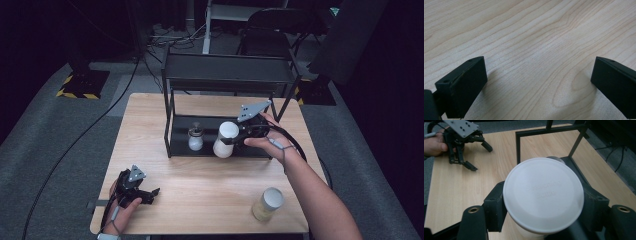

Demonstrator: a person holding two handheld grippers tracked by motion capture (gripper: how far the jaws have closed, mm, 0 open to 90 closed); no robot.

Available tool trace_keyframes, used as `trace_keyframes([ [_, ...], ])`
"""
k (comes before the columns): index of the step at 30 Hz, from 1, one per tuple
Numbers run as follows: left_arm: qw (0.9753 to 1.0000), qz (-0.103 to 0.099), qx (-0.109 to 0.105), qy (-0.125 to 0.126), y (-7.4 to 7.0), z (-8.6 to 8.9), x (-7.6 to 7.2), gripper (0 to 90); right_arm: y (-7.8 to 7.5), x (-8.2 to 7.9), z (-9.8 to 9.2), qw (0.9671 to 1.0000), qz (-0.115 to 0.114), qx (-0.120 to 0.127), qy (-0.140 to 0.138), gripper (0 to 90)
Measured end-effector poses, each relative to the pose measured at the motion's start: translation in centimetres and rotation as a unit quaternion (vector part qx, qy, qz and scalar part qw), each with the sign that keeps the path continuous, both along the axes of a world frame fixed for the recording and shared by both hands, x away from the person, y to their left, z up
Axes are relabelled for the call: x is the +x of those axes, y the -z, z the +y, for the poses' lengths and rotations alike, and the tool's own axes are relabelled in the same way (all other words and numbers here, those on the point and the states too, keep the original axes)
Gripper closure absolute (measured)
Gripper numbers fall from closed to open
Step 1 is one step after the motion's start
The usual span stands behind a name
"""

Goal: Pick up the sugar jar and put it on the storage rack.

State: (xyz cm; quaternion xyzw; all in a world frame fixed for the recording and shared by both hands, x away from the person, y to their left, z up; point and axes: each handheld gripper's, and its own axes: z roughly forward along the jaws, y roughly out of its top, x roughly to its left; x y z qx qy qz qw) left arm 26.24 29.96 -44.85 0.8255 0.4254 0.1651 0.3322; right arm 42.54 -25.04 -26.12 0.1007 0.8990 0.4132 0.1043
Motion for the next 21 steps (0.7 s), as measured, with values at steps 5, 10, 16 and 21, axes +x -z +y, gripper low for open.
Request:
trace_keyframes([
  [5, 1.0000, 0.000, 0.000, 0.000, 0.0, 0.0, 0.0, 0.4, 0.0, 1.5, 0.3, 1.0000, 0.003, -0.003, 0.006, 33.8],
  [10, 1.0000, 0.001, 0.000, 0.000, 0.0, 0.0, 0.0, 0.4, 0.4, 2.6, 0.6, 0.9999, 0.002, -0.004, 0.013, 33.8],
  [16, 1.0000, 0.000, 0.000, 0.000, 0.0, 0.0, 0.0, 0.4, 1.3, 3.8, 1.2, 0.9997, 0.002, -0.008, 0.021, 33.8],
  [21, 1.0000, 0.000, 0.000, 0.000, 0.0, 0.0, 0.0, 0.4, 2.3, 4.7, 1.7, 0.9996, 0.004, -0.014, 0.025, 33.8],
])
